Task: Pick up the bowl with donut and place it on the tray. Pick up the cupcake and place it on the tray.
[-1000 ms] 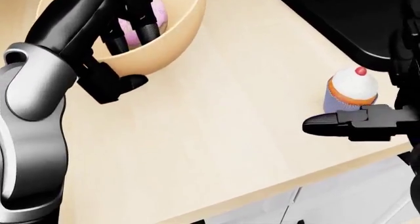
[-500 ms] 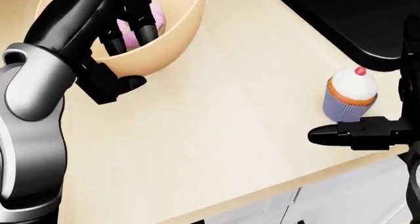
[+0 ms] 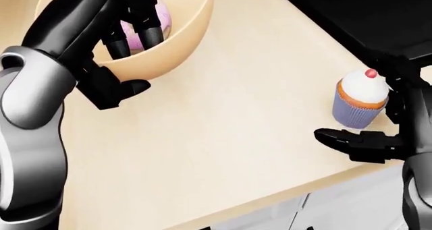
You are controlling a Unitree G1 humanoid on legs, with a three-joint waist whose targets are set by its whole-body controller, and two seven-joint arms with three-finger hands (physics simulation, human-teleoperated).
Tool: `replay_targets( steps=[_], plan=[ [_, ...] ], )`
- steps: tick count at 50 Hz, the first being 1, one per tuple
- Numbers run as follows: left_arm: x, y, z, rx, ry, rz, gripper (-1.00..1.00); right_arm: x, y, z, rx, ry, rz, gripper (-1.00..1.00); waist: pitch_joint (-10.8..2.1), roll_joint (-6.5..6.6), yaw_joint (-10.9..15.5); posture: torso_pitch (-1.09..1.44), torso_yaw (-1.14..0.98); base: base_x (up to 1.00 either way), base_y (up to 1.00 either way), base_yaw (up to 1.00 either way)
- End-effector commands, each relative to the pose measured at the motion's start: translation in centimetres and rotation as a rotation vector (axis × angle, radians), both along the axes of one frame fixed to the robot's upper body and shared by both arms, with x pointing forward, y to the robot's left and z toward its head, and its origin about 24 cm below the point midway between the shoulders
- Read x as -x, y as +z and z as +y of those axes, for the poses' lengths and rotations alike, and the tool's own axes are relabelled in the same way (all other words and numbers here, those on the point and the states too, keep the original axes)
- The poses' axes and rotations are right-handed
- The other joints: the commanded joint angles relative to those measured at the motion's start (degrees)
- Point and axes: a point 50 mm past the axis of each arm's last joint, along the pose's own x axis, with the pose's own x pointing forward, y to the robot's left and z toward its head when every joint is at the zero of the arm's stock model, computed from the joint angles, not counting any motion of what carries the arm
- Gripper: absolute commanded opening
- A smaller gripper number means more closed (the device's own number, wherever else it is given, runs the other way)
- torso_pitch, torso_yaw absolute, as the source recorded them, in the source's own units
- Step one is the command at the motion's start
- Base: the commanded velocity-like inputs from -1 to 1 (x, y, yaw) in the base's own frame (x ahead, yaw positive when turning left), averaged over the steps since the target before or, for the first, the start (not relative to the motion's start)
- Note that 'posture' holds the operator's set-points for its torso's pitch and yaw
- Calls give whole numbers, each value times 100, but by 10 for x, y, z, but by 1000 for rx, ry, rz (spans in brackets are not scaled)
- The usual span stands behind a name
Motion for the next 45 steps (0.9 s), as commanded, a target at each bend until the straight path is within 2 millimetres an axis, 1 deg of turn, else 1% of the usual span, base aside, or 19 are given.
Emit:
replay_targets(
  steps=[1,3,4,5,6,16,23,26,28,29,30,31,32,33,35,38,41,44,45],
  plan=[
    [7,18,-2,4,-11,-97,-100,2,18,2,34,5,-90,19,-123,-37,-11,0,0,0,0,0],
    [8,17,-2,4,-10,-96,-100,2,20,3,35,7,-94,-41,-126,-37,-8,0,0,0,0,0],
    [8,17,-1,5,-10,-96,-100,2,20,3,35,8,-95,-63,-128,-38,-7,0,0,0,0,0],
    [8,17,-1,6,-9,-96,-100,2,21,3,36,9,-96,-91,-125,-39,-6,0,0,0,0,0],
    [8,16,-1,5,-10,-95,-100,3,22,4,36,12,-100,-100,-124,-40,-7,0,0,0,0,0],
    [11,16,-1,1,-14,-89,-100,7,37,8,49,29,-139,-100,-127,-37,0,0,0,0,0,0],
    [15,24,-1,-2,-13,-98,-100,20,71,14,54,59,-209,-100,-98,-27,9,0,0,0,0,0],
    [16,25,-1,-2,-11,-100,-100,22,79,16,46,69,-226,-100,-75,-37,8,0,0,0,0,0],
    [16,25,-1,-1,-10,-100,-100,23,80,16,42,71,-231,-100,-67,-50,5,0,0,0,0,0],
    [17,25,-2,-3,-10,-99,-100,23,81,17,40,75,-234,-100,-169,-28,-2,0,0,0,-17,0],
    [17,25,-2,-3,-10,-99,-100,24,82,17,40,78,-236,-100,-119,38,1,0,0,0,-31,0],
    [17,25,-2,-4,-10,-100,-100,24,83,17,40,80,-240,-100,-97,145,-5,0,0,0,-41,0],
    [18,26,-2,-4,-10,-100,-100,24,85,17,40,82,-243,-100,-135,257,-19,0,0,0,-43,0],
    [18,26,-3,-5,-11,-100,-100,24,85,17,41,83,-243,-100,-164,294,-13,0,0,0,-55,0],
    [18,30,-3,-6,-11,-105,-100,23,87,18,40,85,-247,-100,-158,364,-4,0,0,0,-61,0],
    [18,33,-3,-7,-12,-111,-100,23,88,18,38,88,-253,-100,-89,326,14,0,0,0,-66,0],
    [18,36,-4,-7,-13,-116,-100,23,89,18,40,91,-257,-100,-48,201,39,0,0,0,-69,0],
    [19,41,-5,-10,-16,-121,-100,24,91,19,40,94,-261,-100,-38,-33,74,0,0,0,-69,0],
    [19,42,-6,-12,-18,-122,-100,24,90,19,40,94,-262,-100,-54,-169,85,0,0,0,-69,0]
  ],
)
